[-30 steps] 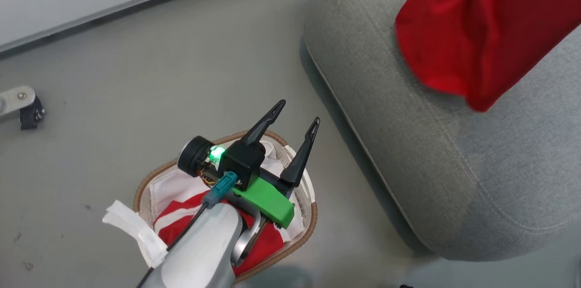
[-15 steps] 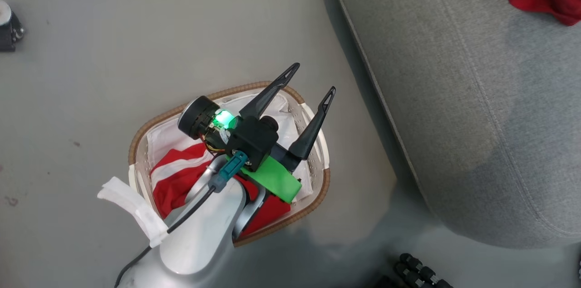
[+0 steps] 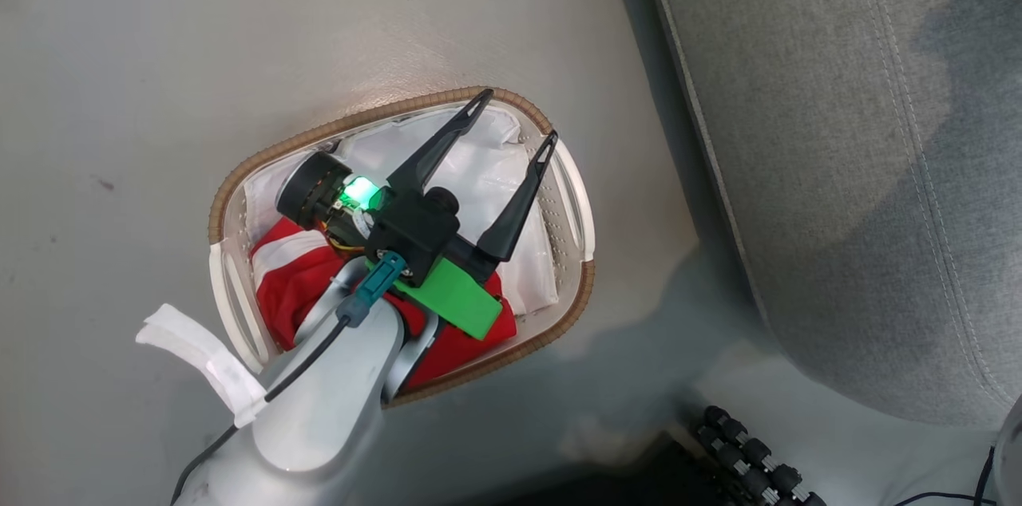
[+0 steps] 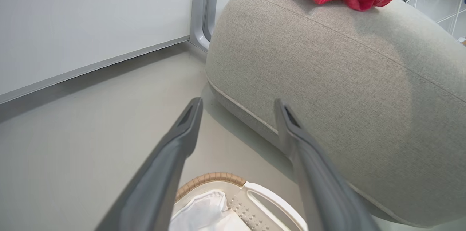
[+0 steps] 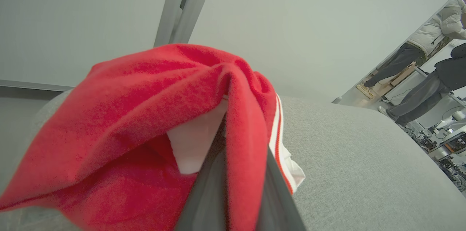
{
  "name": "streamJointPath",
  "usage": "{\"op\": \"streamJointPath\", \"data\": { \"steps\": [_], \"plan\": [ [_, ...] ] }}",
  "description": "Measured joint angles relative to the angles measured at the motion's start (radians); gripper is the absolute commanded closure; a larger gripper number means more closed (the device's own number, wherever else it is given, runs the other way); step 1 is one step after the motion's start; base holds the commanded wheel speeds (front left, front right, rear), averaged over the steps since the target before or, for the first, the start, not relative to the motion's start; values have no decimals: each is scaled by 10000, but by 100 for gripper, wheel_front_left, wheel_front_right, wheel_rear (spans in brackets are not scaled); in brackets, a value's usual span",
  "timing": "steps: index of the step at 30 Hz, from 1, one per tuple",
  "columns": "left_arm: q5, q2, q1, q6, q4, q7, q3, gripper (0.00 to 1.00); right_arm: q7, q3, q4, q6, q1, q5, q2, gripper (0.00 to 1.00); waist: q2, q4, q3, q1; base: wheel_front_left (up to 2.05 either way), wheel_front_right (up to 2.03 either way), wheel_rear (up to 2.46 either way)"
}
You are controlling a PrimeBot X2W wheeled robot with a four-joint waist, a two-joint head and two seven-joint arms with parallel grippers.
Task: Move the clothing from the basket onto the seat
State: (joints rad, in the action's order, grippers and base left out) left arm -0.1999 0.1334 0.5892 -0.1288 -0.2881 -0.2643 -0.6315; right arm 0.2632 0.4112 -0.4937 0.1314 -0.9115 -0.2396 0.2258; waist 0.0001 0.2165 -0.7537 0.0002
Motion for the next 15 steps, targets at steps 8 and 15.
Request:
{"op": "streamJointPath", "data": {
  "steps": [8,15],
  "plan": [
    [-8,12,-117,0,-90,0,150,0,0,257,111,0,844,-38,-169,0,0,160,278,-1,0,0,0],
    [-198,-115,-320,0,-86,0,226,0,0,209,401,0,2121,-65,-67,0,0,174,775,-1,0,0,0]
  ]
}}
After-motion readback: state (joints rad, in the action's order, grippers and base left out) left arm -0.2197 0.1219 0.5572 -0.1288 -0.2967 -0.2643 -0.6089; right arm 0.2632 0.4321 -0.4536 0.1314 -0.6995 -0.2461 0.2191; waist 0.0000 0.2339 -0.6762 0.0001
